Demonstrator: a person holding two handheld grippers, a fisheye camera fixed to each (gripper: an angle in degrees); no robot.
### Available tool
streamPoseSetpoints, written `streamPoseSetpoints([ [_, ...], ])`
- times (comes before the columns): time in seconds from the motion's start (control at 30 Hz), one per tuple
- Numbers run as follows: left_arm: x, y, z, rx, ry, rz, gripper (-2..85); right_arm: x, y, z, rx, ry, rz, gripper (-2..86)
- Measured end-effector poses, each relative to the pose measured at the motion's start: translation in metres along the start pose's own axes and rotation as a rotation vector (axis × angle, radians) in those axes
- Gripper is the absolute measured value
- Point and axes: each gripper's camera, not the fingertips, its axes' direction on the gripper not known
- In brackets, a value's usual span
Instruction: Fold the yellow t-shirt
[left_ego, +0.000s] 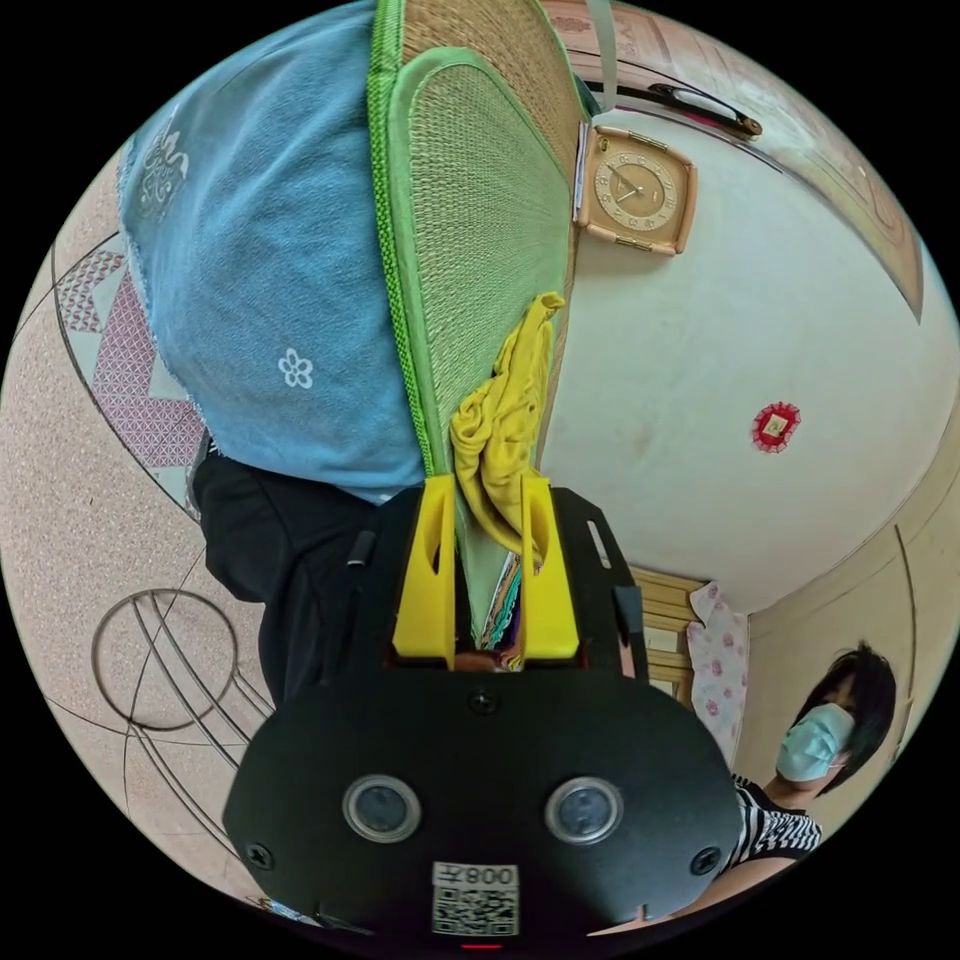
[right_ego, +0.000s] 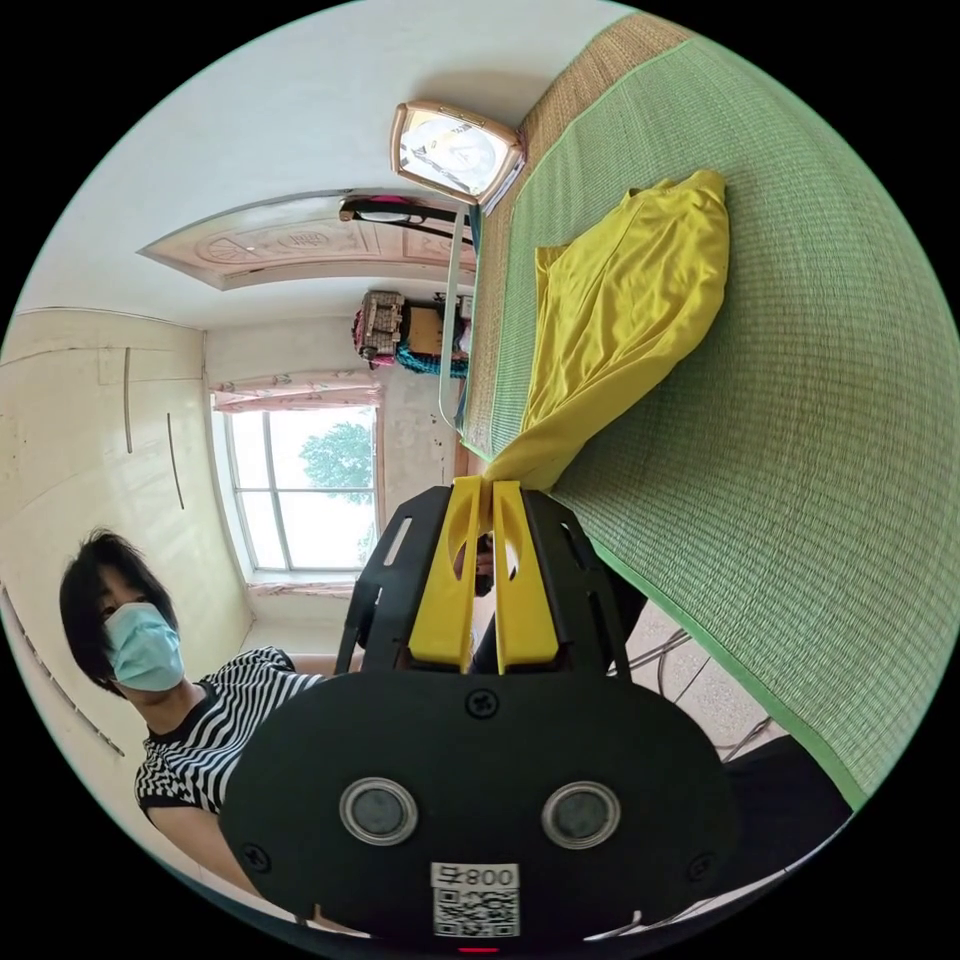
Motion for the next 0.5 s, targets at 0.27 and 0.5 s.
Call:
streamPoseSetpoints([
  [0.27,0.014,0.006,0.012,0.000,0.004,0.011,8.8,-0.008,0.025,-0.023,-0.002,-0.002,0.005,1.7],
  [0.5,0.025,0.018,0.028,0.000,-0.021,0.010,5.0,-0.013,0.052,-0.049,-0.001,0.002,0.011,1.8],
])
